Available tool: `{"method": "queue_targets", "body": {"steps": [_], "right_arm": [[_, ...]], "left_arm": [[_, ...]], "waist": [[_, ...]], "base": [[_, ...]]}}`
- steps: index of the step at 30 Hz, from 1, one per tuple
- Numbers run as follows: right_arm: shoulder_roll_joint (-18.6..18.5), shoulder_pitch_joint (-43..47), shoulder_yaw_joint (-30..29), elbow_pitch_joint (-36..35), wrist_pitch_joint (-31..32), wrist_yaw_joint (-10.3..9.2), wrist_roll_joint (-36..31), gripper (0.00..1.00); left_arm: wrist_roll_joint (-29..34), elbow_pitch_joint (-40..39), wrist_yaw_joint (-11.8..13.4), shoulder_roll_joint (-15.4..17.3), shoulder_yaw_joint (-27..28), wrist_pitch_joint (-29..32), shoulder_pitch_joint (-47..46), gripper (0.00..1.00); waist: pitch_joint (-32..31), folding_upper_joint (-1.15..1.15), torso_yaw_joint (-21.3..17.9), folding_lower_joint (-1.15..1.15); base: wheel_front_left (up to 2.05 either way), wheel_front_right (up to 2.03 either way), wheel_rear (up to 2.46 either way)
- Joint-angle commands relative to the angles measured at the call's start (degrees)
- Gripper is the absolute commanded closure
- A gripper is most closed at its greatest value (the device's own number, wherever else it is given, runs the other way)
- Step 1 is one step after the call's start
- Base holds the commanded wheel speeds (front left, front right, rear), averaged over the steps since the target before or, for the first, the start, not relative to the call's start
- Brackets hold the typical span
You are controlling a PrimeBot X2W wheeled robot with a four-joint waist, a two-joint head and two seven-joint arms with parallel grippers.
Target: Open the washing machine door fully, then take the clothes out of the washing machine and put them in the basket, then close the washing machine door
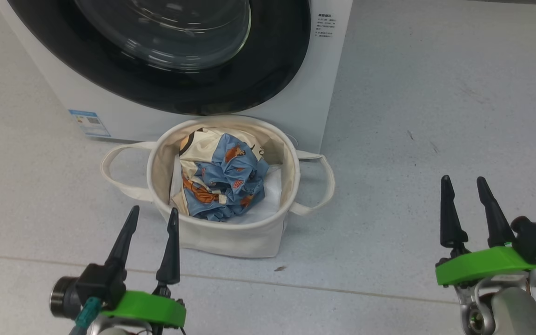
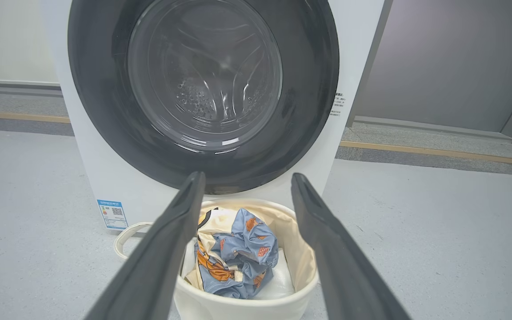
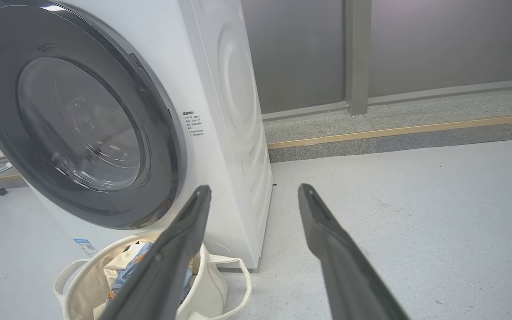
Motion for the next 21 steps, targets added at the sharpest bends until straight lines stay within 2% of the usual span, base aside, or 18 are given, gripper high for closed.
{"method": "queue_targets", "body": {"steps": [1,21], "right_arm": [[-0.09,-0.53,1.25,-1.55,-0.23,-0.01,0.10,0.00],[-0.09,-0.26,1.42,-0.96,-0.23,-0.01,0.11,0.00]], "left_arm": [[-0.12,-1.68,-0.13,0.76,1.58,-0.34,-0.54,0.00],[-0.37,-1.47,0.02,0.76,1.40,-0.34,-0.41,0.00]], "waist": [[-0.03,0.00,0.02,0.00],[-0.86,0.00,0.22,0.00]], "base": [[0.00,0.00,0.00],[0.00,0.00,0.00]]}}
